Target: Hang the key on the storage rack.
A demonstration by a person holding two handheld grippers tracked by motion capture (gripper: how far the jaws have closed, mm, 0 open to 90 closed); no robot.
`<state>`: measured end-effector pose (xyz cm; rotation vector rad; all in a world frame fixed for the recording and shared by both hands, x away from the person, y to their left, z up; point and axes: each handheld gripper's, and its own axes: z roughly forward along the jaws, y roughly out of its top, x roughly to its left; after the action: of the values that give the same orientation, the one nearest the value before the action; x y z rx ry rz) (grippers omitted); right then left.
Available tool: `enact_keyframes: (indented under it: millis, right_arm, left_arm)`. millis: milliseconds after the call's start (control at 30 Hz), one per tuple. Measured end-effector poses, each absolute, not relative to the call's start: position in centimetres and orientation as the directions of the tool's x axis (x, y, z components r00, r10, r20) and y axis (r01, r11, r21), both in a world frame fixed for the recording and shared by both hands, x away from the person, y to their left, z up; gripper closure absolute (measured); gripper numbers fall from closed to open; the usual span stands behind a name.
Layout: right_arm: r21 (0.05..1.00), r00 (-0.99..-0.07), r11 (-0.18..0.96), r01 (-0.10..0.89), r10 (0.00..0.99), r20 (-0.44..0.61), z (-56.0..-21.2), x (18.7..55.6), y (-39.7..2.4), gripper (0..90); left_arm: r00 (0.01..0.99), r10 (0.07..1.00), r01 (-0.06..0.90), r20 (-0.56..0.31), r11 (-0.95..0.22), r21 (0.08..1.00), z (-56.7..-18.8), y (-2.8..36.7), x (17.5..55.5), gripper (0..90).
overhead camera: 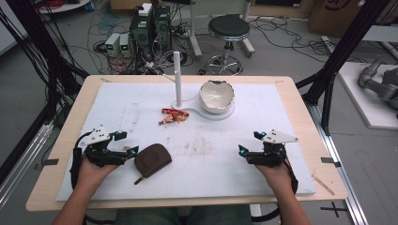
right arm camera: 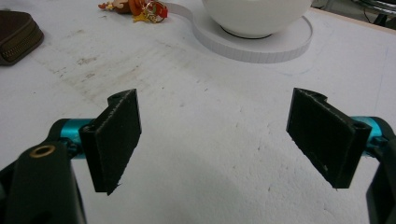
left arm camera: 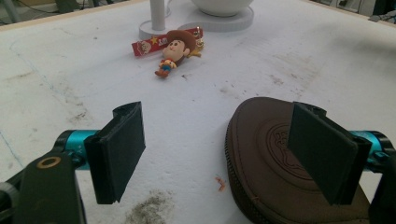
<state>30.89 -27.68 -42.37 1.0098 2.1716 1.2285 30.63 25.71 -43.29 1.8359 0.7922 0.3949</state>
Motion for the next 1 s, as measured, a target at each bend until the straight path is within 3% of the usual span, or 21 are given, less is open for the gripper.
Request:
enact_keyframes:
  millis: [200, 800, 1000]
  right_arm:
    - [0.859, -0.635, 0.338, 0.384, 0.772, -0.020, -42.6, 30.8, -28.0, 17.9]
    - [0.845, -0.614, 0.356, 0.398, 0.788, -0.043, -42.9, 29.6, -29.1, 17.9]
    - [0.841, -0.605, 0.349, 0.413, 0.795, -0.033, -43.1, 29.5, -29.8, 17.9]
  left_arm:
    - [0.727, 0.678, 0.344, -0.110, -0.220, 0.913, -43.4, 25.3, 31.6, 19.5]
    - [0.731, 0.681, 0.338, -0.032, -0.320, 0.885, -42.5, 22.6, 35.1, 19.8]
    - [0.742, 0.667, 0.372, -0.065, -0.329, 0.868, -43.1, 20.6, 37.5, 19.8]
